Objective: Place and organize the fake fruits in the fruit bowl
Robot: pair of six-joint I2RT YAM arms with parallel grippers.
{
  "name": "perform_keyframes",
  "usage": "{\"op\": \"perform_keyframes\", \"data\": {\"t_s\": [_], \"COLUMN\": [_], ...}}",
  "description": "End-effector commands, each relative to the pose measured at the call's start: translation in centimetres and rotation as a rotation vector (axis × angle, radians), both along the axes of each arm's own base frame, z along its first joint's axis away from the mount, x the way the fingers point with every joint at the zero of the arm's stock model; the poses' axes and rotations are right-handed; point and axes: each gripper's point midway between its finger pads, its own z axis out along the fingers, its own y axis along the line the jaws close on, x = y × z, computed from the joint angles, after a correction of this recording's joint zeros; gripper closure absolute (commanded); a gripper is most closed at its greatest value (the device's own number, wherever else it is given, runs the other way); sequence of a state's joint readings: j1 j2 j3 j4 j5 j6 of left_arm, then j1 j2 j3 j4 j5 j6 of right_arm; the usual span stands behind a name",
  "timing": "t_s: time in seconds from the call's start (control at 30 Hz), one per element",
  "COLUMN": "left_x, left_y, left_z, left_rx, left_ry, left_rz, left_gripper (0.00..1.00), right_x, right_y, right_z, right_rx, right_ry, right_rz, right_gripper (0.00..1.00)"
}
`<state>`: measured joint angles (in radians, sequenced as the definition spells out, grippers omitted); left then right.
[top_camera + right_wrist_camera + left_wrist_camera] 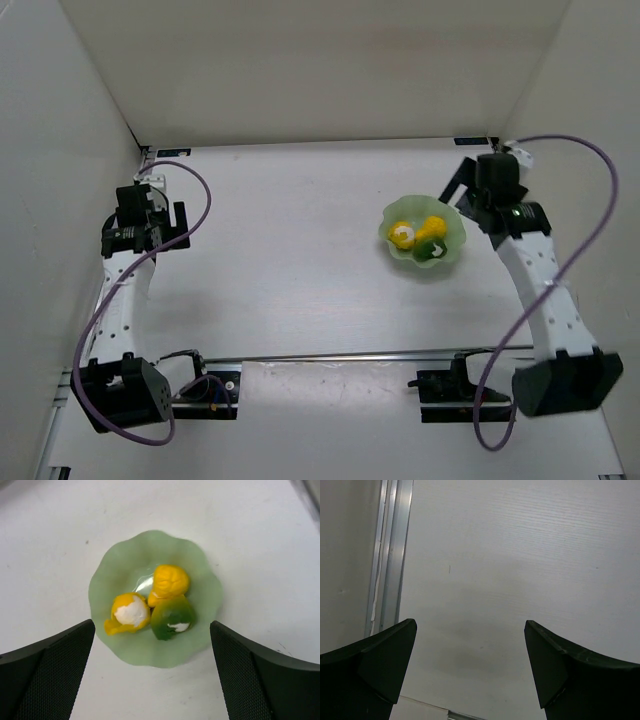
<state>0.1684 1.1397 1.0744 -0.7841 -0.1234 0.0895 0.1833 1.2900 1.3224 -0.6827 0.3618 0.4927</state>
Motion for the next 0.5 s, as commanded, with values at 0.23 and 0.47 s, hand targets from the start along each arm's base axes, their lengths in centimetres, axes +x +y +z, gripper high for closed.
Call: {"op": "perform_keyframes", "data": {"t_s": [0.23, 0.47], "left_x": [-3.5, -4.8], "left_y": [0.3, 0.7], "left_z": [-0.3, -1.3], "left_rx": [0.022, 0.021], "left_ry": [-0.041, -0.038], "left_rz": [0.035, 0.087], "left_gripper": [0.0, 0.0], "right_x": [-10.0, -12.6], "right_y": [-4.8, -2.9], "right_z": [-5.3, -8.2], "right_rx": [0.103, 0.209], "right_ry": [-0.044, 0.028], "right_rz": [-0.265, -0.231], "right_gripper": [0.0, 0.0]}}
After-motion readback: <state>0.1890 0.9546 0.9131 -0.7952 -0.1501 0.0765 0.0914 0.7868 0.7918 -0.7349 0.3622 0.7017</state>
